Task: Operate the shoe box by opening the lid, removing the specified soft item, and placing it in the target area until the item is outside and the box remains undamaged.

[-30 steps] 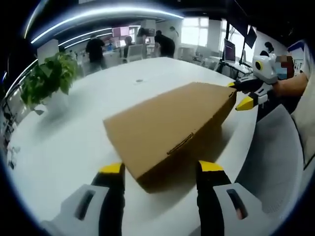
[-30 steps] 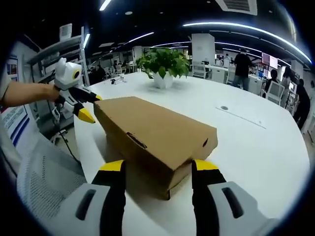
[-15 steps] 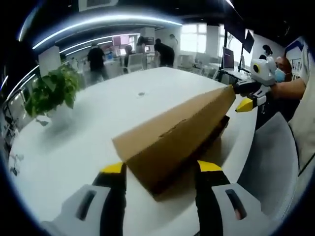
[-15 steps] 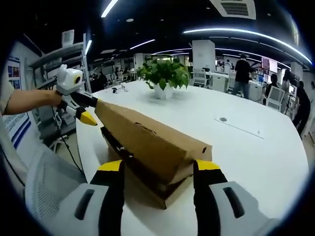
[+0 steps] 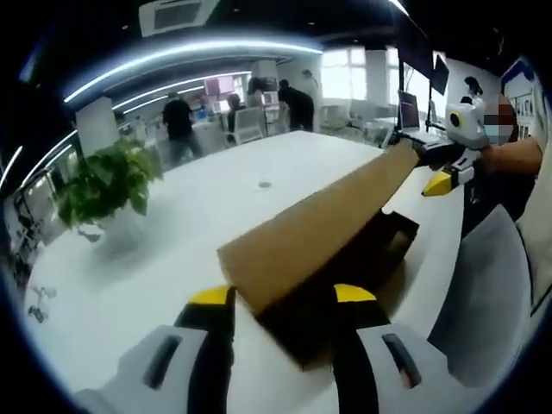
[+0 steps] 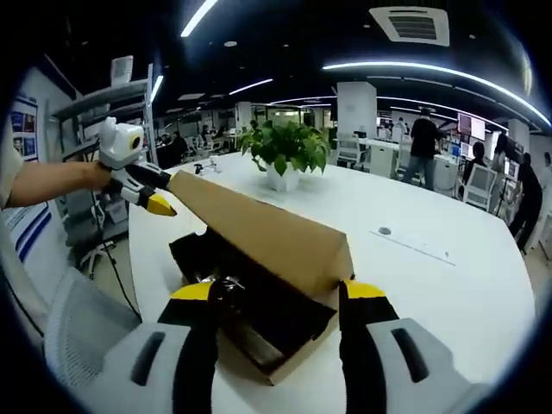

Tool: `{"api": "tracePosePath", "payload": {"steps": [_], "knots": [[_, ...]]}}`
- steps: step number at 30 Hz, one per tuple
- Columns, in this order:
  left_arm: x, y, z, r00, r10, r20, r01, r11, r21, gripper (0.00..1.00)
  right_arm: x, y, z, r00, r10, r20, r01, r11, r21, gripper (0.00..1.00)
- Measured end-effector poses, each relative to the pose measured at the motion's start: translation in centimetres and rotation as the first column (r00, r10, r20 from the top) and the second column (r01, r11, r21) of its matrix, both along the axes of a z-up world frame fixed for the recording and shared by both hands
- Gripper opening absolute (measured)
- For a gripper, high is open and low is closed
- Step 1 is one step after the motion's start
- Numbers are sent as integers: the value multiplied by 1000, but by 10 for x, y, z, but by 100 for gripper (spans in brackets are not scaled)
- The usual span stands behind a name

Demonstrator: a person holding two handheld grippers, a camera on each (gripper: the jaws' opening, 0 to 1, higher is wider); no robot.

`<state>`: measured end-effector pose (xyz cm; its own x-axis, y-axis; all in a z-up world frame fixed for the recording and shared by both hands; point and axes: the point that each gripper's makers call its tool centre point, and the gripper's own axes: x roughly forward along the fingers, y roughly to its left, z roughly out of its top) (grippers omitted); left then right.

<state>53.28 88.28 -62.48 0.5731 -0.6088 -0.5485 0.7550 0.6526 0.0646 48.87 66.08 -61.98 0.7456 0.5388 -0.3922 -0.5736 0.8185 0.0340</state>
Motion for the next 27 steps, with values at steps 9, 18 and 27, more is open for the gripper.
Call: {"api": "tracePosePath", "payload": {"steps": [9, 18, 27], "knots": [[21, 2, 12, 999, 18, 48, -19, 1000, 21, 30, 12, -3, 7, 999, 20, 26, -19, 999, -29, 52], [42, 5, 21, 995, 58, 84, -61, 998, 31, 17, 25, -7, 13, 999, 24, 46, -22, 999, -45, 51], [59, 6, 27, 989, 97, 115, -102, 994, 43, 9, 37, -12, 17, 998, 22, 62, -19, 998, -55, 49]]}}
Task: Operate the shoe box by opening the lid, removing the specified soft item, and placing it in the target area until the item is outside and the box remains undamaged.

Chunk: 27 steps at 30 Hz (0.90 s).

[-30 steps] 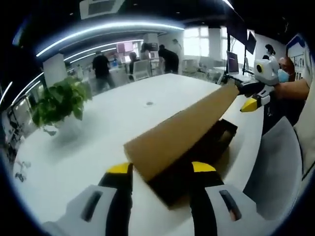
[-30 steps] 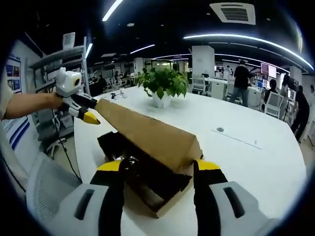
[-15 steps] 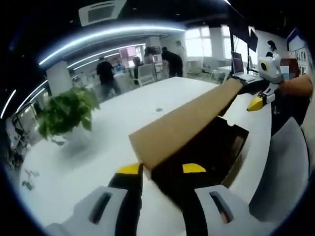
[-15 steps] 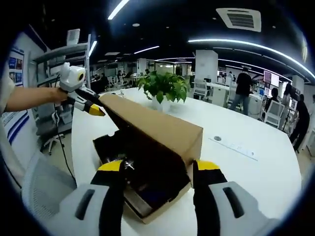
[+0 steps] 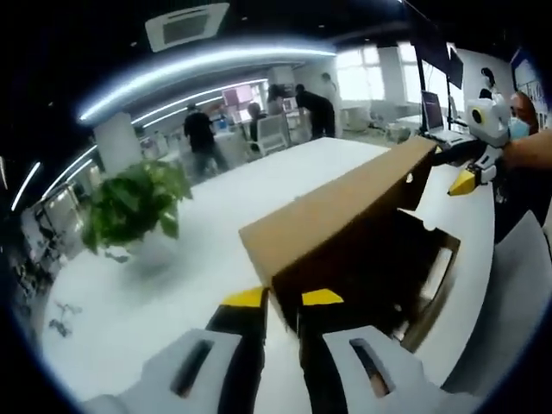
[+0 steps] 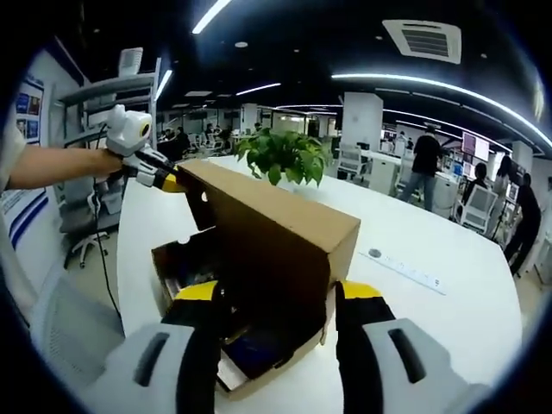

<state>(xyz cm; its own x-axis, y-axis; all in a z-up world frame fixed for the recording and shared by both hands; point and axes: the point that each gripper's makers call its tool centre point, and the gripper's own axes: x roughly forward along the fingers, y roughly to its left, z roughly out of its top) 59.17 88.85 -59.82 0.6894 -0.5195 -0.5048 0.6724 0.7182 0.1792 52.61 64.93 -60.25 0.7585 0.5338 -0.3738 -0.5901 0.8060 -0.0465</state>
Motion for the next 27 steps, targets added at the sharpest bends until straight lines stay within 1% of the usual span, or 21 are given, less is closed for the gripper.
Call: {"api": "tracePosePath", "payload": {"steps": [4, 6, 11, 15, 17, 20, 23, 27], "knots": [[6, 3, 1, 1000, 19, 2, -19, 1000, 0, 3, 4, -3, 1, 1000, -11, 5, 11, 1000, 3, 46], [7, 3, 2, 1000, 24, -5, -24, 1000, -12, 3, 6, -4, 1, 1000, -13, 7, 13, 1000, 6, 45], [12, 4, 3, 999, 32, 4, -31, 999, -16, 2, 11, -5, 2, 1000, -21, 19, 21, 1000, 11, 44], [18, 4, 5, 999, 53, 7, -52, 998, -34, 1, 16, -9, 4, 999, -34, 33, 34, 999, 16, 40], [20, 4, 5, 998, 57, 9, -57, 998, -40, 1, 18, -13, 3, 998, -44, 46, 44, 999, 0, 37], [25, 4, 6, 998, 65, 12, -64, 997, -50, 0, 19, -18, -1, 997, -60, 46, 60, 998, -16, 30], [28, 4, 7, 998, 69, 15, -68, 996, -55, 0, 17, -26, -10, 996, -84, 25, 84, 996, -17, 29], [33, 4, 7, 997, 73, 15, -72, 995, -64, 0, 16, -35, -26, 994, -110, 0, 110, 993, -41, 27]]}}
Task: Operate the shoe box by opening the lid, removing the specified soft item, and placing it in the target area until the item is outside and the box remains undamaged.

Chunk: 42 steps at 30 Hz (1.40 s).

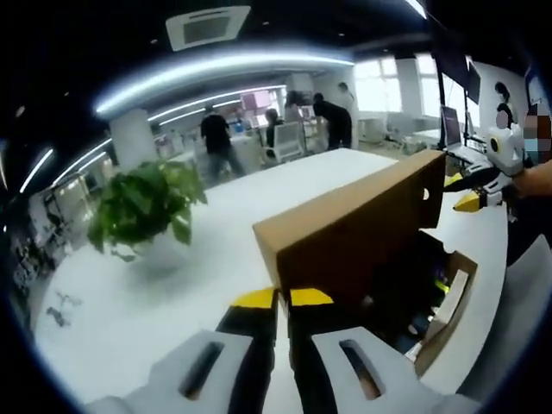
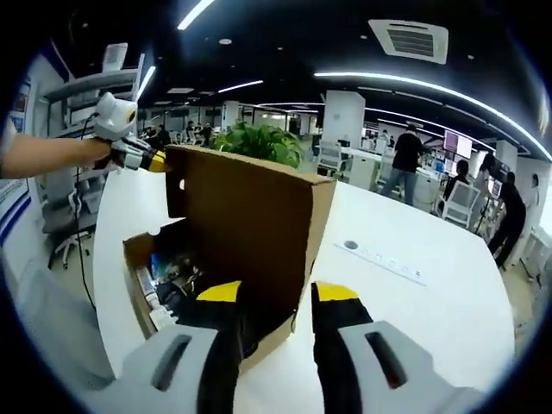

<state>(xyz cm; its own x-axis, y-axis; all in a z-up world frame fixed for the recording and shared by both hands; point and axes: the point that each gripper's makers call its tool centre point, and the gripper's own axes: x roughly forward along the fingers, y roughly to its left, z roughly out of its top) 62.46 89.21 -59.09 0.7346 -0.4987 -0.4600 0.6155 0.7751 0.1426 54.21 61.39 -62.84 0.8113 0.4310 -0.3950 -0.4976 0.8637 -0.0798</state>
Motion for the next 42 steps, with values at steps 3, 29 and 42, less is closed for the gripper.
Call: {"api": "tracePosePath", "payload": {"steps": [3, 29, 42], "knots": [[3, 0, 0, 1000, 1, 0, -1, 1000, -5, 0, 0, -5, -7, 1000, -19, -15, 19, 1000, -12, 24], [31, -4, -1, 1000, 1, -24, -2, 999, -49, 0, 28, -16, -47, 990, -111, -90, 106, 993, -59, 7], [45, -8, -4, 999, 19, -36, -22, 997, -73, 0, 43, -10, -52, 987, -117, -110, 111, 992, -53, 2]]}}
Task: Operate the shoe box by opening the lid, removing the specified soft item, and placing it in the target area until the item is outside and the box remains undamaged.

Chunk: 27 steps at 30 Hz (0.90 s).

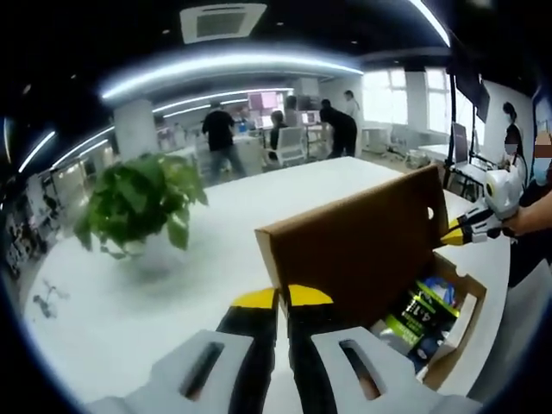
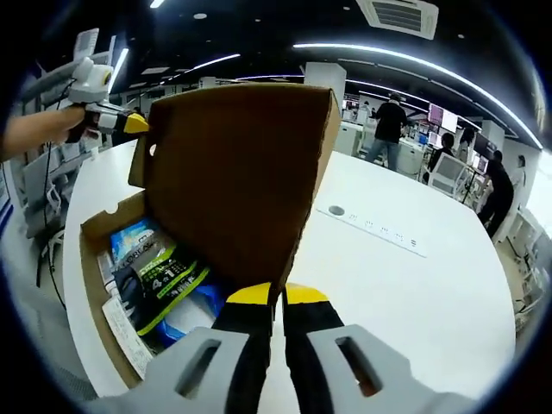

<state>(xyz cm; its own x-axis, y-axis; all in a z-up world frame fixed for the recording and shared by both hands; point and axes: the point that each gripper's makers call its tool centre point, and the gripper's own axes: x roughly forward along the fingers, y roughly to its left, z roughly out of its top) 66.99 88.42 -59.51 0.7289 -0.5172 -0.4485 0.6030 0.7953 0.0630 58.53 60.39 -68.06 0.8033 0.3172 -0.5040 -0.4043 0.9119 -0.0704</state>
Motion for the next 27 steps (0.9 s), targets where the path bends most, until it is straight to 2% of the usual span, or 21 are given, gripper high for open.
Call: {"api": "tracePosePath", "payload": {"steps": [6, 13, 22, 27], "knots": [[9, -1, -3, 1000, 6, -6, -6, 1000, -3, 0, 3, 0, -3, 1000, 1, -5, -1, 1000, 3, 2], [17, -3, -7, 1000, 17, -21, -18, 1000, -15, 0, 5, -2, -3, 999, -30, -24, 31, 998, 46, 1], [28, -5, -12, 999, 34, -33, -35, 999, -25, 1, 8, -2, -3, 999, -36, -29, 37, 999, 31, 0], [28, -6, -13, 999, 39, -38, -40, 999, -37, 2, 8, -2, -3, 999, -40, -36, 41, 999, 31, 0]]}}
